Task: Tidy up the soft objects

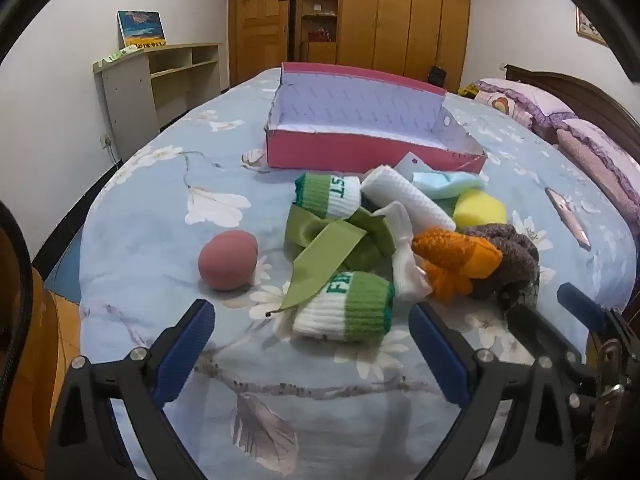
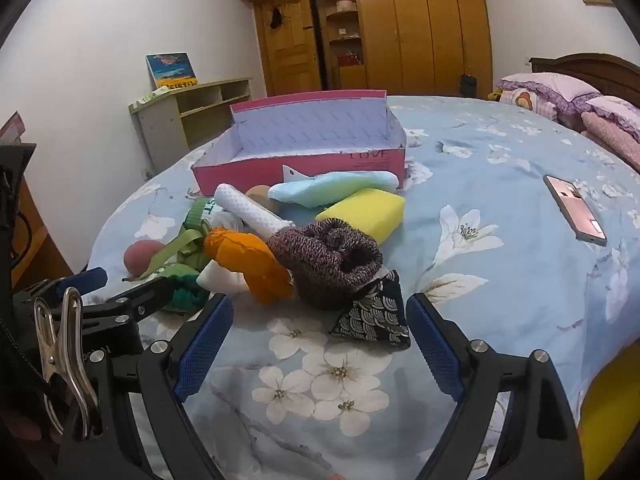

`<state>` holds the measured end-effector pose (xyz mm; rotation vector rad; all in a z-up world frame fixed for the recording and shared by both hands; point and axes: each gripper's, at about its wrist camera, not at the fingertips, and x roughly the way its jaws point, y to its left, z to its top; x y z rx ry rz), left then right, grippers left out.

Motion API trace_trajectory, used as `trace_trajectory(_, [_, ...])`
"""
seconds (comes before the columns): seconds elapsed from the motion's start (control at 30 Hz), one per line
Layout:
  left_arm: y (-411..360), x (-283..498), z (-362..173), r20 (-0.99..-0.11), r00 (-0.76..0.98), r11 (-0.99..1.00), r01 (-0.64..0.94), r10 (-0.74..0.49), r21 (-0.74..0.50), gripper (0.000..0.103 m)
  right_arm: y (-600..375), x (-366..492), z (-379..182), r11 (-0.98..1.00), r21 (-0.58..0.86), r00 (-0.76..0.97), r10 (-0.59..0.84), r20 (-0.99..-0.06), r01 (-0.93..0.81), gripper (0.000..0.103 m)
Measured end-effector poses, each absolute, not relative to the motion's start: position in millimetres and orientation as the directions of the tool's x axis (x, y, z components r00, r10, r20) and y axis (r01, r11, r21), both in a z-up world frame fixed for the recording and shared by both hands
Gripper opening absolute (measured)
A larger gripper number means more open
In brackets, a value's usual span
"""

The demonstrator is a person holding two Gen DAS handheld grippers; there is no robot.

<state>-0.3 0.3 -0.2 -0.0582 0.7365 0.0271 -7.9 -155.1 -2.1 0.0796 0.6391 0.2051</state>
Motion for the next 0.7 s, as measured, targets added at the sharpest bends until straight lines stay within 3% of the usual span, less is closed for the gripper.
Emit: trace_trajectory(0.7, [0.2,-6.1,3.6,-0.681,0.732,0.997,-0.032,-0.024,-0.07,0.1,-156.8,-8.0,-2.6,0.977,0.134,0.777,0.214,-0.593,-0.167,0.09])
